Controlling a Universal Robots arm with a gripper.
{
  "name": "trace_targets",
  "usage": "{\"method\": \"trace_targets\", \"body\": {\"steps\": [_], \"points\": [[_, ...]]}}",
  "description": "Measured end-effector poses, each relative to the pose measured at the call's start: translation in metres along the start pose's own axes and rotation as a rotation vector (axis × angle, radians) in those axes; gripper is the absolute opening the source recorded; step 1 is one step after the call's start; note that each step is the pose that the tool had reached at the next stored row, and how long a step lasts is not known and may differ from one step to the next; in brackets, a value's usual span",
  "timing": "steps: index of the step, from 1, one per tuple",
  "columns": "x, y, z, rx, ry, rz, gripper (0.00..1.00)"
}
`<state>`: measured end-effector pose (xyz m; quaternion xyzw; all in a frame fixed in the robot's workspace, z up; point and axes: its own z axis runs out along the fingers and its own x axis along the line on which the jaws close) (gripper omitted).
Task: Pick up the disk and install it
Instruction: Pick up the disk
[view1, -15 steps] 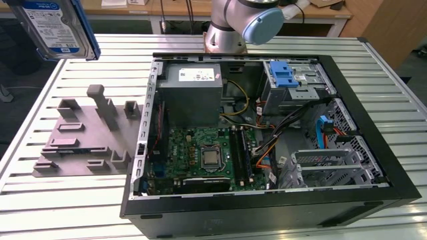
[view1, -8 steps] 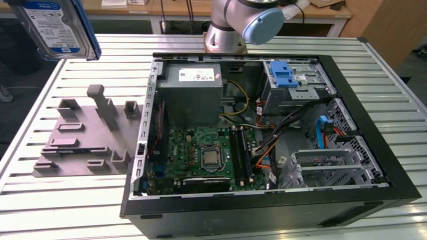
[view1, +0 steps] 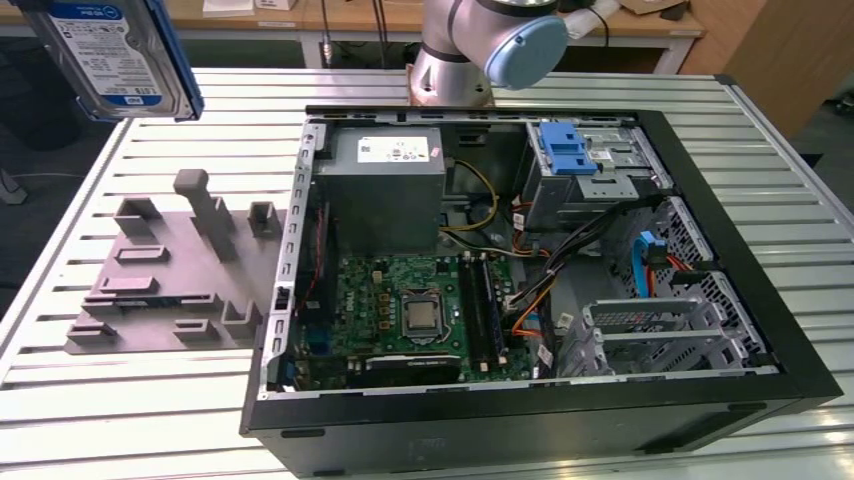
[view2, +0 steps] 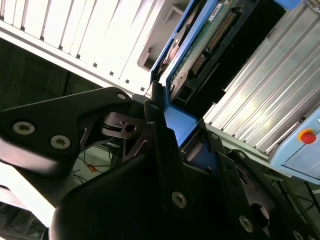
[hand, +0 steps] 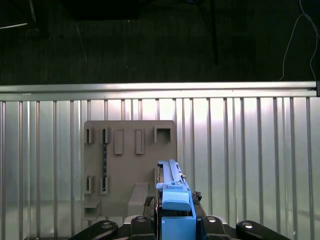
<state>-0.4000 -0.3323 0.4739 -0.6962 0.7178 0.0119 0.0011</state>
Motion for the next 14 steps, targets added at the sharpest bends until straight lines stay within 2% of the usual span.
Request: {"method": "trace_targets", "body": {"steps": [14], "points": [[-0.0002,-0.0057,-0.0001,0.0000,0.0000,0.000,0.36]]}}
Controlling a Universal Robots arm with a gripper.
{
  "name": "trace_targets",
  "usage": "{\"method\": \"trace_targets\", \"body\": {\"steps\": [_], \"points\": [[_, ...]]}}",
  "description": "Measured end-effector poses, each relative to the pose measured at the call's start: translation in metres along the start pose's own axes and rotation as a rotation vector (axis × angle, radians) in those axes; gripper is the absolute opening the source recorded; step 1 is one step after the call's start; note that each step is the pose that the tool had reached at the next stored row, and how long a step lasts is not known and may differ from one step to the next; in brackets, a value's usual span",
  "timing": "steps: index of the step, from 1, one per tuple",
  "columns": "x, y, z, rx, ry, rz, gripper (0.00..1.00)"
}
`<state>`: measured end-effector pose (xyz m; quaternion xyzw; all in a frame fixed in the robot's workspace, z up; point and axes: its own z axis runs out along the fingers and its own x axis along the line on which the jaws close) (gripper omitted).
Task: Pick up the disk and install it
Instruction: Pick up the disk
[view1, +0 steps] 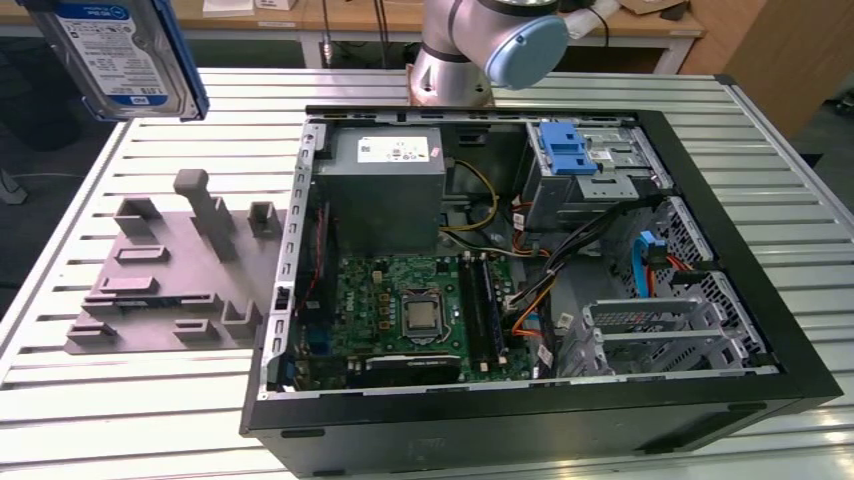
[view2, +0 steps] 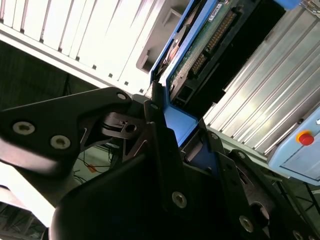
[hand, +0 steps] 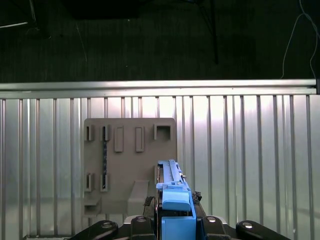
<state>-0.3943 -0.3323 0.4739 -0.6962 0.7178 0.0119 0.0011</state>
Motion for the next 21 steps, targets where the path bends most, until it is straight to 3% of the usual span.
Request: {"method": "trace_targets", "body": {"steps": [21], "points": [[-0.0003,-0.0087,-0.0002,-0.0001,0.0000,0.000,0.36]]}}
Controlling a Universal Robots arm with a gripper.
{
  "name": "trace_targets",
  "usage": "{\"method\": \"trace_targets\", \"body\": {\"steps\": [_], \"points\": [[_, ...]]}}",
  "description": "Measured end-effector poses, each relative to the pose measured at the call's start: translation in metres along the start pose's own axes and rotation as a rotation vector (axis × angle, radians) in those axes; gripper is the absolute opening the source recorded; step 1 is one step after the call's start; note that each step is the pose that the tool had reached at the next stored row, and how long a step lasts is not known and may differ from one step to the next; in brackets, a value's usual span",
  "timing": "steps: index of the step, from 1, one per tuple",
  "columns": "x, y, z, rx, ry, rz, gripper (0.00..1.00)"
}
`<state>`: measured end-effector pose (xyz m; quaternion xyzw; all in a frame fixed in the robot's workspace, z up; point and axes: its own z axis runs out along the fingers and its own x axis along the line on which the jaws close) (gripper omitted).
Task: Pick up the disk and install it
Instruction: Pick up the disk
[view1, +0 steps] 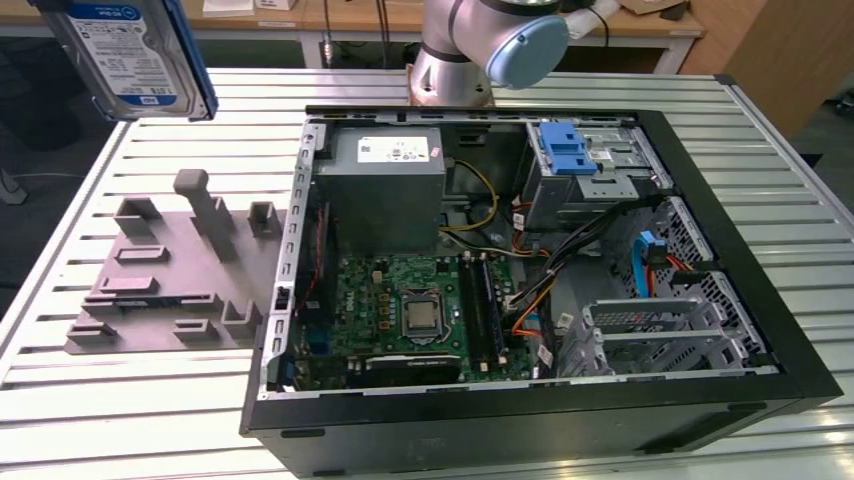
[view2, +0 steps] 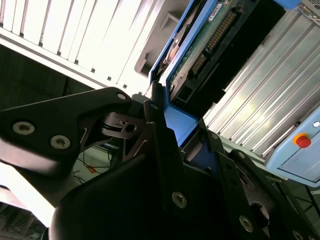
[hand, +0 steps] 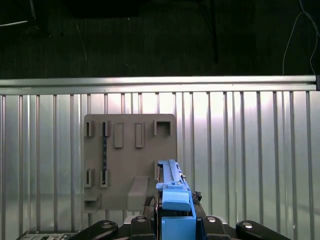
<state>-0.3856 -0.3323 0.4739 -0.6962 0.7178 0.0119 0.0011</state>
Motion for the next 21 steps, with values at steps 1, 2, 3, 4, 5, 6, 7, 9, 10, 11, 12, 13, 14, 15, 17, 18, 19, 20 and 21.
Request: {"method": "trace_targets", "body": {"steps": [1,2,3,4,5,6,7,9,10,11,12,13,14,15,17,18,19,20,21], "points": [[0.0000,-0.0004,0.0000,0.0001,0.0000,0.000,0.36],[0.0000,-0.0009,0.0000,0.0000,0.0000,0.000,0.36],[-0.0001,-0.0015,0.0000,0.0000,0.0000,0.000,0.36],[0.0000,-0.0021,0.0000,0.0001,0.0000,0.000,0.36],[-0.0001,-0.0027,0.0000,0.0001,-0.0001,0.000,0.36],[-0.0001,-0.0033,-0.0001,-0.0001,0.0000,0.000,0.36],[-0.0001,-0.0038,0.0000,0.0001,0.0000,0.000,0.36],[-0.0002,-0.0048,0.0000,0.0001,-0.0001,0.000,0.36],[-0.0002,-0.0053,0.0000,0.0001,0.0000,0.000,0.36],[-0.0002,-0.0058,-0.0001,0.0001,0.0000,0.000,0.36],[-0.0002,-0.0063,-0.0001,0.0001,0.0000,0.000,0.36],[-0.0002,-0.0068,-0.0001,0.0000,0.0000,0.000,0.36],[-0.0002,-0.0073,-0.0001,0.0001,0.0000,0.000,0.36],[-0.0003,-0.0078,-0.0001,0.0001,0.0000,0.000,0.36],[-0.0003,-0.0086,-0.0001,0.0001,0.0000,0.000,0.36],[-0.0003,-0.0091,-0.0001,0.0001,0.0000,0.000,0.36],[-0.0003,-0.0096,-0.0001,0.0000,0.0000,0.000,0.36],[-0.0003,-0.0101,-0.0001,0.0000,0.0000,0.000,0.36],[-0.0003,-0.0107,-0.0001,0.0000,0.0000,0.000,0.36]]}}
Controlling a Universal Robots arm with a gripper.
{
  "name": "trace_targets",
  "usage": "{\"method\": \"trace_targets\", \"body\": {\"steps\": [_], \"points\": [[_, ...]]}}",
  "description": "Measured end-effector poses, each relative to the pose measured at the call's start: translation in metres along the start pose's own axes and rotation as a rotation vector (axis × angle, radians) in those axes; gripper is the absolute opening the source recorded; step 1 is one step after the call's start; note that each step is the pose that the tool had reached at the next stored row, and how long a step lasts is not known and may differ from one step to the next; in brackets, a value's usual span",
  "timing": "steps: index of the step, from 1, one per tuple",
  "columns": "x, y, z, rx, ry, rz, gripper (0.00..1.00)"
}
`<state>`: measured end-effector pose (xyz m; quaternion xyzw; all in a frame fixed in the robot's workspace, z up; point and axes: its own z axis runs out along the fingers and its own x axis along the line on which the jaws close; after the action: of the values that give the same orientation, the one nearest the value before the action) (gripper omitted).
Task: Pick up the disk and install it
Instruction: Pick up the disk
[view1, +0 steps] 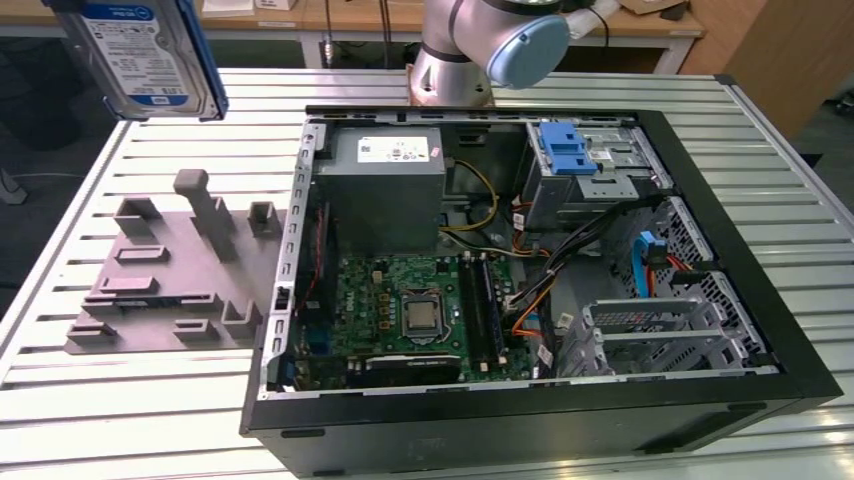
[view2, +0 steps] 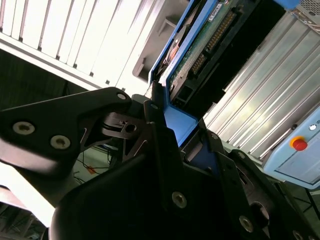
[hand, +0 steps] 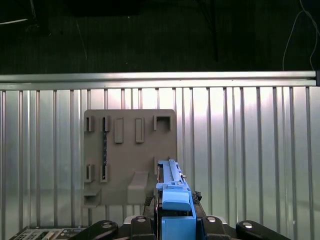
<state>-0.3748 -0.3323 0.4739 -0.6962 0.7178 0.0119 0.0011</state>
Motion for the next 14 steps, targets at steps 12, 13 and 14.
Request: {"method": "trace_targets", "body": {"steps": [12,13,14], "points": [[0.0017,-0.0056,-0.0001,0.0000,0.0000,0.000,0.36],[0.0025,-0.0058,-0.0001,0.0000,0.0000,0.000,0.36],[0.0034,-0.0059,-0.0001,0.0000,-0.0001,0.000,0.36]]}}
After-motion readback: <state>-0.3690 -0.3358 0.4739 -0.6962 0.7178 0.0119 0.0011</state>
